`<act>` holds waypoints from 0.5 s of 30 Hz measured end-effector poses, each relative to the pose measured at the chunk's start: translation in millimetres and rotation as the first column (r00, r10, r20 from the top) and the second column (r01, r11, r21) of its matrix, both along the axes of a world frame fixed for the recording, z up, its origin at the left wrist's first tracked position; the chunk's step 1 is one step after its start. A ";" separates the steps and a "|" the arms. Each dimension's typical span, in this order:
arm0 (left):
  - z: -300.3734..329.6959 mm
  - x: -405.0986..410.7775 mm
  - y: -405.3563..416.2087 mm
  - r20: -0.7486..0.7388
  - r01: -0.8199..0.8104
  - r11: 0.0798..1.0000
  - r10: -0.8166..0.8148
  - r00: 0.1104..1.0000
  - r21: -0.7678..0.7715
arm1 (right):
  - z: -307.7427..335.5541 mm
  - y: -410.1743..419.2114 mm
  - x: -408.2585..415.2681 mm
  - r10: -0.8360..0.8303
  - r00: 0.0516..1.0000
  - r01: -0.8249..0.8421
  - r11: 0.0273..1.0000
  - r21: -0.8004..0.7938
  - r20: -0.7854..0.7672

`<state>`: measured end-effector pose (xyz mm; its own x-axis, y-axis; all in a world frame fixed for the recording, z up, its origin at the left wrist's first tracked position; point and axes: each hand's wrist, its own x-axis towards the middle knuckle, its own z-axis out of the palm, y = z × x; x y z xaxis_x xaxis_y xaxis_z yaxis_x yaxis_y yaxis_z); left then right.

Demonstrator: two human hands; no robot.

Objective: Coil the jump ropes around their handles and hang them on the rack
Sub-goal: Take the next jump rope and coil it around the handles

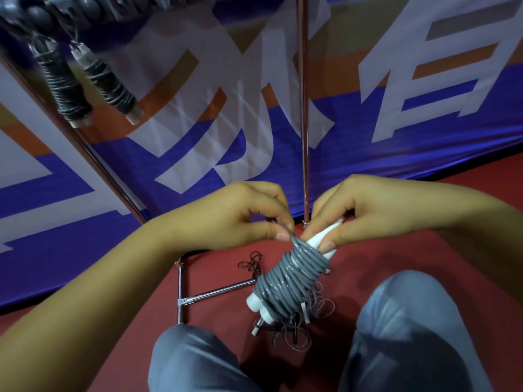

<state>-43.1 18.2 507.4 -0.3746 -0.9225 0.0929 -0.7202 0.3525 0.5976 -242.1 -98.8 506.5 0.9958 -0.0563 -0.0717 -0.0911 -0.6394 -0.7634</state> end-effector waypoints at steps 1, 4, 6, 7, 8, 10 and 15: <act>-0.4 -0.4 0.7 0.016 -0.013 0.999 0.013 1.000 -0.035 | 0.4 -1.6 -0.7 -0.012 1.000 0.012 1.000 0.007 0.000; -2.5 -5.4 4.4 0.041 -0.057 0.981 0.065 0.997 -0.183 | 4.5 -3.2 -2.6 -0.032 0.999 0.030 0.997 0.069 0.026; -7.3 -9.7 5.4 0.002 -0.115 0.961 0.119 0.993 -0.252 | 8.3 -2.2 -2.7 -0.033 0.998 0.026 0.993 0.115 0.062; -10.4 -12.3 5.4 -0.037 -0.146 0.951 0.142 0.989 -0.273 | 10.4 -1.6 -2.5 -0.029 0.996 0.019 0.992 0.128 0.083; -13.3 -14.7 5.5 -0.095 -0.183 0.941 0.163 0.982 -0.283 | 12.3 -1.1 -2.5 -0.028 0.994 0.013 0.990 0.139 0.105; -17.0 -17.5 6.5 -0.264 -0.262 0.934 0.196 0.944 -0.242 | 14.4 -0.4 -4.8 -0.045 0.987 0.019 0.986 0.166 0.154; -12.9 -25.6 7.6 -0.661 -0.390 0.921 0.301 0.687 0.013 | 10.4 2.6 -8.6 -0.126 0.959 0.050 0.957 0.286 0.253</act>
